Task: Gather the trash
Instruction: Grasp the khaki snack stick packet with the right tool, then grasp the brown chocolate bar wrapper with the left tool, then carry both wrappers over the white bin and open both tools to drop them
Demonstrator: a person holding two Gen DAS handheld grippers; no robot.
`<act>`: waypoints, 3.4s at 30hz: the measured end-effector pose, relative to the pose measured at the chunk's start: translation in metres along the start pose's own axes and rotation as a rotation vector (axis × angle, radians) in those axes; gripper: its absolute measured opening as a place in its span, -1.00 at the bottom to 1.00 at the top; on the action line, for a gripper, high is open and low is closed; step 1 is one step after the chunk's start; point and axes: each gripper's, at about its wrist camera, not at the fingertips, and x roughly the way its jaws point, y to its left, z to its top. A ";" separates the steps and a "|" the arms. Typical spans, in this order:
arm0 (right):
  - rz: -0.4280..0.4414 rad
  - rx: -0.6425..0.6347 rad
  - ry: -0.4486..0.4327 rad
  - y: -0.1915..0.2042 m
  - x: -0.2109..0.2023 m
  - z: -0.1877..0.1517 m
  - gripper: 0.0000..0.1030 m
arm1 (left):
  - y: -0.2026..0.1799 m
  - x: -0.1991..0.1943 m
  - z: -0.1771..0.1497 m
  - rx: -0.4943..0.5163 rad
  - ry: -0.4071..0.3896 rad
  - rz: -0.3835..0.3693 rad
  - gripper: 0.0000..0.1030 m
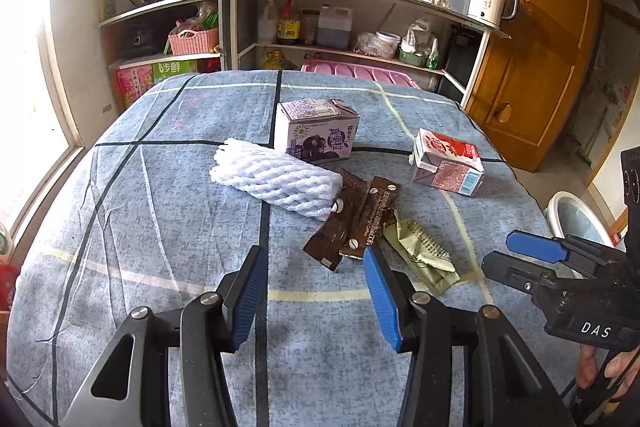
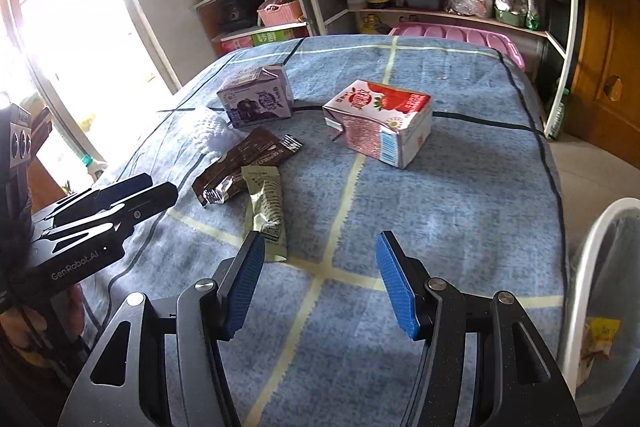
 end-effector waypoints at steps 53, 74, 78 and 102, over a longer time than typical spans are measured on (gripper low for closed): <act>0.065 0.127 -0.020 -0.029 0.022 0.007 -0.60 | -0.013 0.071 0.029 0.062 0.102 -0.037 -0.39; 0.046 0.143 -0.058 -0.035 0.007 0.001 -0.60 | -0.026 0.033 0.002 0.057 0.063 -0.080 -0.66; 0.045 0.141 -0.067 -0.035 0.002 -0.001 -0.60 | -0.029 0.022 -0.003 0.058 0.048 -0.084 -0.66; -0.006 0.173 -0.179 -0.054 -0.072 -0.022 -0.60 | -0.094 -0.034 -0.001 0.144 -0.037 -0.170 -0.66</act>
